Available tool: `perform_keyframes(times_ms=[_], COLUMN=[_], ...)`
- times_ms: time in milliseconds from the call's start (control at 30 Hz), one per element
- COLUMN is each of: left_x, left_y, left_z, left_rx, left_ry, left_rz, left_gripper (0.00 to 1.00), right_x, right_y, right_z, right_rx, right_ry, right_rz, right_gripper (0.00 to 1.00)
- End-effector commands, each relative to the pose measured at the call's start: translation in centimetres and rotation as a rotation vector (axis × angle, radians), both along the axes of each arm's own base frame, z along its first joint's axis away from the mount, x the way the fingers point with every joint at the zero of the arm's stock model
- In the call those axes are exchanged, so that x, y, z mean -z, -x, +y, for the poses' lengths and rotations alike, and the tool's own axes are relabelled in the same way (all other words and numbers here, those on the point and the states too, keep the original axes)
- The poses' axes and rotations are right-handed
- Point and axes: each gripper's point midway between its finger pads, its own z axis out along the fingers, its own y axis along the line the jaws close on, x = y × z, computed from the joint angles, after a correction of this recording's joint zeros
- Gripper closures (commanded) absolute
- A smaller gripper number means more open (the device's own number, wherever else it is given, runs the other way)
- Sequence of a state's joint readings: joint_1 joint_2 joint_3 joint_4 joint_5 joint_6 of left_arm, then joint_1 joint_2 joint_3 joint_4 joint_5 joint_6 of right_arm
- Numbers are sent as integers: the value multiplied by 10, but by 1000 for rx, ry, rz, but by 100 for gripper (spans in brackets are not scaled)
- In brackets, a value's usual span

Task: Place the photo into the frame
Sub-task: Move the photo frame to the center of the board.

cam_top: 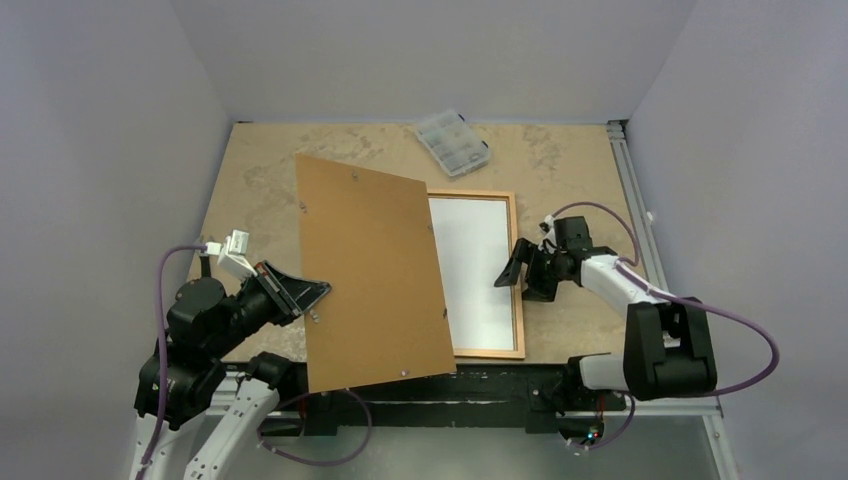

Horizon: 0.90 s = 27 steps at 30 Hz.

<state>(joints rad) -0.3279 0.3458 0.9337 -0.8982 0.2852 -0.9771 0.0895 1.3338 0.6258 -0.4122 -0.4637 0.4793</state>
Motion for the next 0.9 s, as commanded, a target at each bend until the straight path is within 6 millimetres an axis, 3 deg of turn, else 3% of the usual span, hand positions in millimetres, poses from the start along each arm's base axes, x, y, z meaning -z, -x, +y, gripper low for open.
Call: perform_keyframes(times_ms=[0, 133, 433, 533, 633, 867], left_x=[-32, -30, -16, -6, 1, -2], left_y=[-6, -6, -20, -26, -29, -27], left_z=[-7, -8, -20, -25, -27, -27], left_rx=[20, 25, 62, 74, 77, 83], left_ry=[66, 60, 94, 104, 104, 94], left_rz=[-116, -110, -86, -68, -51, -67], left_gripper=[100, 100, 100, 100, 100, 100], right_x=[0, -9, -57, -53, -36, -13], right_y=[19, 20, 4, -3, -14, -45], right_z=[14, 19, 23, 19, 10, 6], right_rx=[-28, -51, -108, -109, -89, -75], right_ry=[-16, -37, -51, -21, 46, 104], right_rz=[54, 26, -123, -128, -102, -70], right_gripper=[23, 23, 19, 19, 19, 21])
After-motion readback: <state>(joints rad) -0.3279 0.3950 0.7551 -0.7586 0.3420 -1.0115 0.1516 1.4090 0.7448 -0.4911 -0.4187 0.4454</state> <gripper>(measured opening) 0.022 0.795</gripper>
